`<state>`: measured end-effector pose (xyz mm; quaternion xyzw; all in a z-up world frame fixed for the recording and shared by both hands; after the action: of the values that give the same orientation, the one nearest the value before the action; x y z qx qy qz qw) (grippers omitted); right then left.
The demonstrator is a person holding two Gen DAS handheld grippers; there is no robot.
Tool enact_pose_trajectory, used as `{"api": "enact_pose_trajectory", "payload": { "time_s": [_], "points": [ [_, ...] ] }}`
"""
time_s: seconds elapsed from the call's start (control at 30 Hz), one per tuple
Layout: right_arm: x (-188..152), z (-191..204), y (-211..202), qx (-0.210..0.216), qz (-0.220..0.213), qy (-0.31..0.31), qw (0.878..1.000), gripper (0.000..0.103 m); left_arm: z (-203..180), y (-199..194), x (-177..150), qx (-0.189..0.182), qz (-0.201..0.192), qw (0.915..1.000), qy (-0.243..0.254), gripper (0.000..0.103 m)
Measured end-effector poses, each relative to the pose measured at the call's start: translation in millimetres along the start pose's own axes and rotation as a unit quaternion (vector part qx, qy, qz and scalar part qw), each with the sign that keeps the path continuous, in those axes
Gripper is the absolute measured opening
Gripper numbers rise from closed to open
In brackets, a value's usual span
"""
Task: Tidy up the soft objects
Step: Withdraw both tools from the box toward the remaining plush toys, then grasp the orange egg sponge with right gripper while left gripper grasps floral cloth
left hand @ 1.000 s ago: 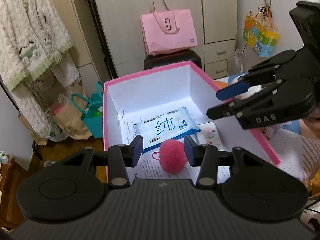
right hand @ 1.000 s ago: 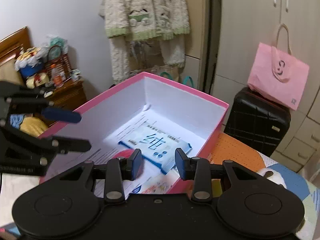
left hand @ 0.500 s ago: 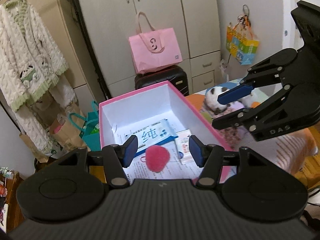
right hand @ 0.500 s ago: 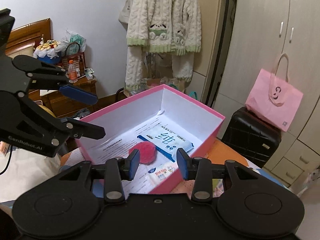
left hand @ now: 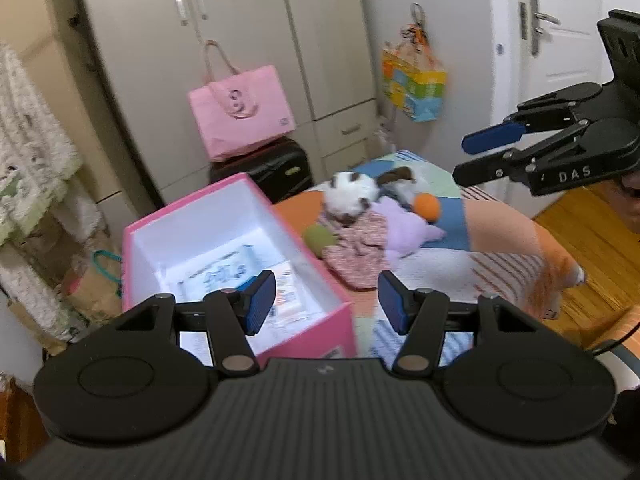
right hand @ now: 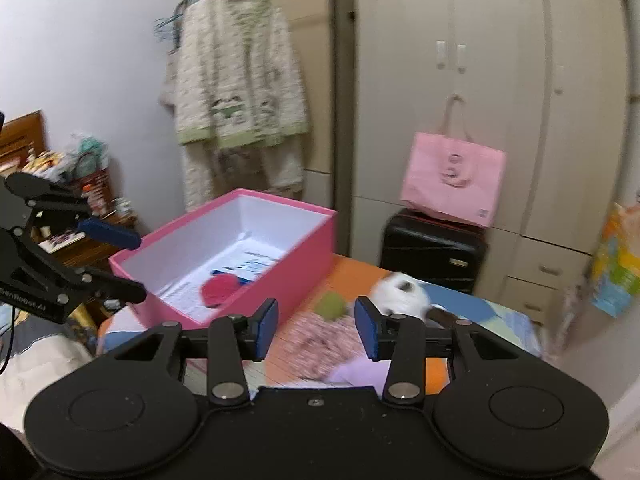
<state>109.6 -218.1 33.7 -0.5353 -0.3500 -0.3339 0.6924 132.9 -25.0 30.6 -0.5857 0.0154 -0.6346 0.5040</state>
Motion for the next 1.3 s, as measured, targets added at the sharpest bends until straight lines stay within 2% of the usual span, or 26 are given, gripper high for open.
{"api": "enact_pose_trajectory", "payload": {
  "time_s": [0.23,0.43,0.53,0.67,0.8,1.0,1.3],
  "points": [
    [-22,-31,-19,-0.025,-0.006,0.025,0.999,0.049,-37,26,14,-0.043,0.012,0.9989,0.015,0.056],
    [-36,-57,-13,-0.038,0.005,0.035,0.999,0.049,-60,54,21,-0.066,0.023,0.9974,0.017,0.056],
    [-41,-70,-4,-0.033,0.015,0.044,0.998,0.049,-67,73,24,-0.064,0.03,0.9975,0.006,0.056],
    [-43,-81,12,-0.019,0.013,0.045,0.999,0.05,-67,98,27,-0.074,0.039,0.9957,-0.041,0.056],
    [-46,-92,32,-0.001,0.014,0.049,0.999,0.05,-63,122,34,-0.044,0.038,0.9954,-0.076,0.056],
    [-53,-113,70,-0.012,0.017,0.055,0.998,0.05,-52,163,41,0.0,0.047,0.9911,-0.125,0.056],
    [-61,-136,119,-0.017,0.031,0.083,0.996,0.05,-37,213,46,0.081,0.049,0.983,-0.157,0.056]
  ]
}}
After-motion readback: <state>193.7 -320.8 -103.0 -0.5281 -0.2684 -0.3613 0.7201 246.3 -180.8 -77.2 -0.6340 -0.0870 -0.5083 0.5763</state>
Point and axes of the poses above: each gripper's, at about its wrist camera, not at the fingertips, and y roughly the way its jaws point, z to its left, x to its top, the point moved 4 cm from there along y, roughly the way its jaws point, and after that the axes turned 11 degrees about y, right-handed, at the moved point
